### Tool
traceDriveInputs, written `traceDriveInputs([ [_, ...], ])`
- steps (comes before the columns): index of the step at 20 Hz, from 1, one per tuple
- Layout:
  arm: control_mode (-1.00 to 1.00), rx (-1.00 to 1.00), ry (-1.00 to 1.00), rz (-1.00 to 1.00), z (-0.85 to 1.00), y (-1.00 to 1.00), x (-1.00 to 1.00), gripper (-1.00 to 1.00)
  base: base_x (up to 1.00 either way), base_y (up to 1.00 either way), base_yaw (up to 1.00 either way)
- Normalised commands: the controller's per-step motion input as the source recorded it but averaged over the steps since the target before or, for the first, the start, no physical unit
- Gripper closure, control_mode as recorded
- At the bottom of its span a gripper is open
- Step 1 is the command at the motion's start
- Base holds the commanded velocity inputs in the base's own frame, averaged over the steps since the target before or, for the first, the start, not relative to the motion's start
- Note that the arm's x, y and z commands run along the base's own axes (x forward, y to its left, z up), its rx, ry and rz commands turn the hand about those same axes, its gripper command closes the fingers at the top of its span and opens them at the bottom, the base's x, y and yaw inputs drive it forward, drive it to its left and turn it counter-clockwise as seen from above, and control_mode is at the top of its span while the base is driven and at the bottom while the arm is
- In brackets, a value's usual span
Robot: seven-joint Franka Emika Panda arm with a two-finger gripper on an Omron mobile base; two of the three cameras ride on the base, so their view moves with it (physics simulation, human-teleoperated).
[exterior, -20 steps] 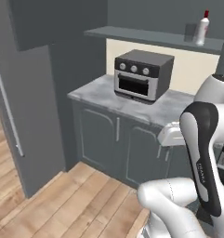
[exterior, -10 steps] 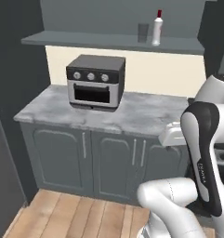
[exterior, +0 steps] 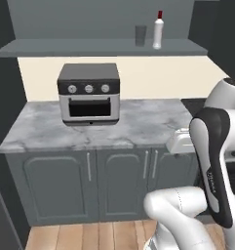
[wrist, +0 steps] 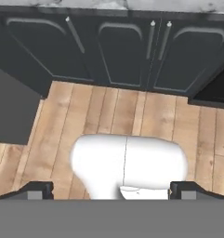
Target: There is a bowl on the dining counter. Grab a lemon wedge from the fridge and place it in the bowl. Then get the liquor bottle and glass cup from the cabinet and place them next to the bowl.
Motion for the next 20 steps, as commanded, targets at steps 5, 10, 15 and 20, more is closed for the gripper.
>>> traceDriveInputs([
  [5, 1.0, 0.0, 0.0, 0.0, 0.0, 0.0, 0.0, -1.0, 0.69, 0.26, -0.37],
  [10, 1.0, 0.0, 0.0, 0.0, 0.0, 0.0, 0.0, -1.0, 0.9, 0.0, -0.3],
  [15, 1.0, 0.0, 0.0, 0.0, 0.0, 0.0, 0.0, -1.0, 0.96, 0.01, -0.25],
  [20, -1.0, 0.0, -0.1, -0.02, 0.05, -0.03, 0.08, -1.0, 0.31, 0.0, -0.07],
])
